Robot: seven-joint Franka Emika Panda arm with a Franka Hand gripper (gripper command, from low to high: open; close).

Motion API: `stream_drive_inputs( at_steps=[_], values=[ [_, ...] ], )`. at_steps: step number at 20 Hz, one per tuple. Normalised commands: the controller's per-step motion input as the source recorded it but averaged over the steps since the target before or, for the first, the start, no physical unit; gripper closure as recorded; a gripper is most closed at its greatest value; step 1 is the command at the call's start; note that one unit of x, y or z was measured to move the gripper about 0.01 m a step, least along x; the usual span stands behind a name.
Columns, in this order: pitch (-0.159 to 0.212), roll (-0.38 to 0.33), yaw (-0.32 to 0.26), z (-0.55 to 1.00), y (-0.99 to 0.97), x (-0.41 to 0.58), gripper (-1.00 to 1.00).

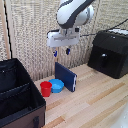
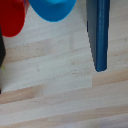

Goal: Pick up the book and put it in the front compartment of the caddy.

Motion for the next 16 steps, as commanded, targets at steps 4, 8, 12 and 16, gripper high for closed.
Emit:
stream_drive_inputs(
  at_steps=[4,8,12,16],
  values=[
    [0.016,0.059,0.134,-0.23,-0.62,0.23,-1.0],
    [0.02,0.062,0.166,-0.2,-0.63,0.352,-1.0],
    [0.027,0.033,0.153,-0.17,-0.46,0.3,-1.0],
    [0.059,0.0,0.064,-0.2,-0.15,0.274,-1.0]
  ],
)
